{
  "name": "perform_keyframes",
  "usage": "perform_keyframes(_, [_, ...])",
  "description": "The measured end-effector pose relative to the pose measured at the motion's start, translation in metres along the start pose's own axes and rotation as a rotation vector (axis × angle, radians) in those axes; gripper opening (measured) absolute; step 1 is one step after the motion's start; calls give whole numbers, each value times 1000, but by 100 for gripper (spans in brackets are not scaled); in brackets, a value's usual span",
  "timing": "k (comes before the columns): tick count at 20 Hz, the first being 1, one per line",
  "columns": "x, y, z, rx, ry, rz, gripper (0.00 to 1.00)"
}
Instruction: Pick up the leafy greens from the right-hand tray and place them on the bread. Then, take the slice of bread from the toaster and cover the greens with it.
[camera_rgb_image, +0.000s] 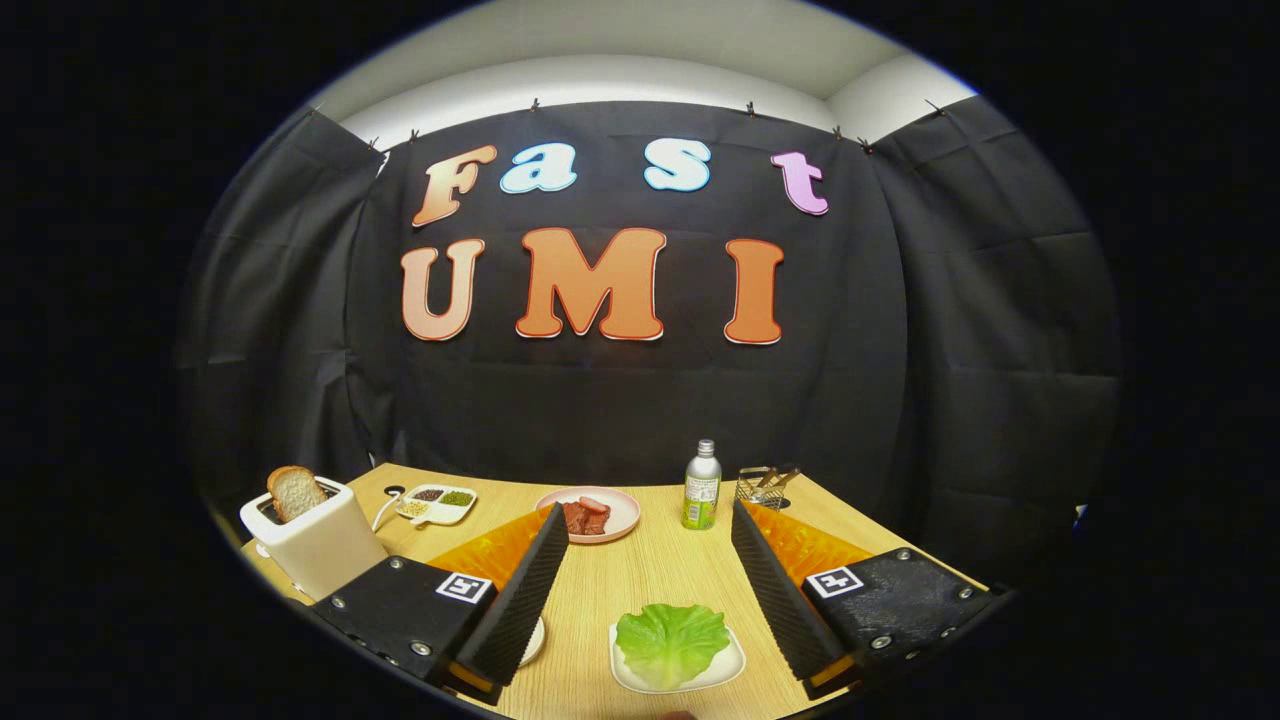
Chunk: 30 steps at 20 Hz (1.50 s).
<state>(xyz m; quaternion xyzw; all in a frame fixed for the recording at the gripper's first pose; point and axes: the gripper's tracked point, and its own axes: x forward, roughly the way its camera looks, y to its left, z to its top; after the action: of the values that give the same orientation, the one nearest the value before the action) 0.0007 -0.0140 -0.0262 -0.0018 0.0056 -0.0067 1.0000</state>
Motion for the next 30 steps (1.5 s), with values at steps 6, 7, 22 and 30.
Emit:
perform_keyframes(6, [13, -11, -39, -1, 75, -3, 98])
perform_keyframes(7, [16, -14, -49, -5, 95, -3, 98])
perform_keyframes(22, [53, -27, -194, -83, 411, -20, 99])
perform_keyframes(30, [55, -19, -234, -83, 533, 4, 92])
